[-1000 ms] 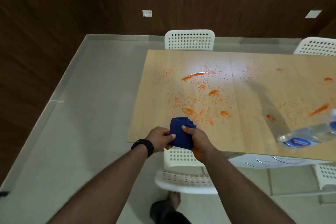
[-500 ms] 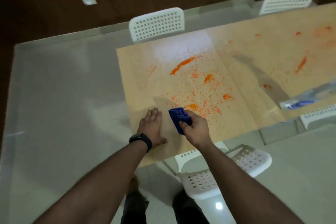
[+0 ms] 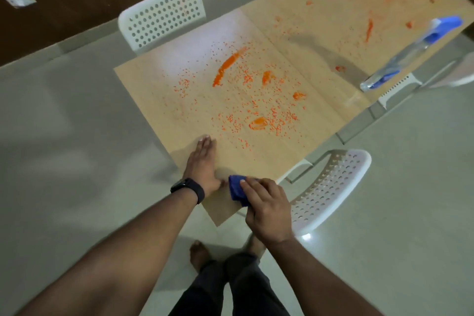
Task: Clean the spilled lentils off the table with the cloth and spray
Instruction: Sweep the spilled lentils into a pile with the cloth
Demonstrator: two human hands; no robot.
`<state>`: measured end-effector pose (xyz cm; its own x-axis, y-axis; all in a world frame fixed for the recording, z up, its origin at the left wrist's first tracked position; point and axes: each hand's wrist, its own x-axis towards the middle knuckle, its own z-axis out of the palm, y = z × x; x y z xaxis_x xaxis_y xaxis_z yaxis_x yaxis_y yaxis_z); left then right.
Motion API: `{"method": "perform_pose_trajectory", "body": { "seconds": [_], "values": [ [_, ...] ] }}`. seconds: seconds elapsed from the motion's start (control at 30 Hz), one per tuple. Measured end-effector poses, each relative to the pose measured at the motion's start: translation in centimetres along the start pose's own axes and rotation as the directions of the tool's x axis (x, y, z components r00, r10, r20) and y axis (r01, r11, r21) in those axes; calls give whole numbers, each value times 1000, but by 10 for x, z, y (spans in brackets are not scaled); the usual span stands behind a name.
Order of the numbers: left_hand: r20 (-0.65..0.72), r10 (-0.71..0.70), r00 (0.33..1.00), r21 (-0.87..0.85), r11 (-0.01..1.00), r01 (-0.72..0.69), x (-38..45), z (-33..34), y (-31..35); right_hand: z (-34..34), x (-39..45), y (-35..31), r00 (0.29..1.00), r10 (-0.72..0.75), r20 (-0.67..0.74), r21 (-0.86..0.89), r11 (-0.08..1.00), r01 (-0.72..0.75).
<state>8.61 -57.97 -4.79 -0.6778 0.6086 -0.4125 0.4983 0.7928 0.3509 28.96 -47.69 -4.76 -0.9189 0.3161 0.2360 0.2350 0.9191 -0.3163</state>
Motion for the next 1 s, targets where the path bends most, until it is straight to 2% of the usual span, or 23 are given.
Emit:
{"method": "perform_pose_trajectory", "body": {
  "seconds": [0.07,0.13,0.27,0.43,0.6,0.77,0.9,1.0],
  "values": [
    [-23,-1,1000,11,1000,2,-1,3,0,14,-13,-3,987,-13,162,-43,999,21],
    [-46,-9,999,-13,1000,8,-1,6,-1,22,-15,-3,969,33,246,-47,999,-22],
    [-57,7,998,-26,1000,-9,-1,9,-6,23,21,5,960,156,234,3,987,-161],
    [-64,-12,998,-64,998,8,-3,7,-2,10,88,24,949,232,216,16,971,-240],
    [-59,15,998,-73,997,-19,-2,3,-5,-5,62,3,960,228,163,-58,973,-222],
    [-155,20,988,-60,998,-30,3,-5,-15,18,7,-25,916,197,350,-80,980,-181],
    [-118,2,993,-59,998,-9,13,-10,-20,27,25,-20,913,198,357,-90,980,-177],
    [-101,2,995,-57,998,-8,24,-13,-15,26,70,0,916,189,355,-99,982,-164]
  ]
}}
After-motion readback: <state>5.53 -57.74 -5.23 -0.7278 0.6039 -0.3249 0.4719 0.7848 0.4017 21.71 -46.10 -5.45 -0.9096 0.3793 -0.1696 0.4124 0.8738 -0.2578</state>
